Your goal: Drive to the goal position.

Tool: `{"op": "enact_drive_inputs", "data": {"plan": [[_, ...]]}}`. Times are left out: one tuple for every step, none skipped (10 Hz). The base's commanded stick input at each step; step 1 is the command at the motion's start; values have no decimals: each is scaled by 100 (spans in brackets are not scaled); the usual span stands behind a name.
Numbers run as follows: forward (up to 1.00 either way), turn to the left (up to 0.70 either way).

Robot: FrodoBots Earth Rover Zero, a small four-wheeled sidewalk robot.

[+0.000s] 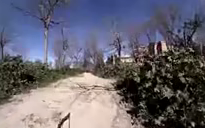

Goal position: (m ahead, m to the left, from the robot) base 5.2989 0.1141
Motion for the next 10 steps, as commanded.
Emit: {"op": "enact_drive_inputs", "data": {"plan": [[98,0],[98,0],[98,0],[98,13],[98,38],[98,38],[98,38],[98,38],[98,37],[98,29]]}}
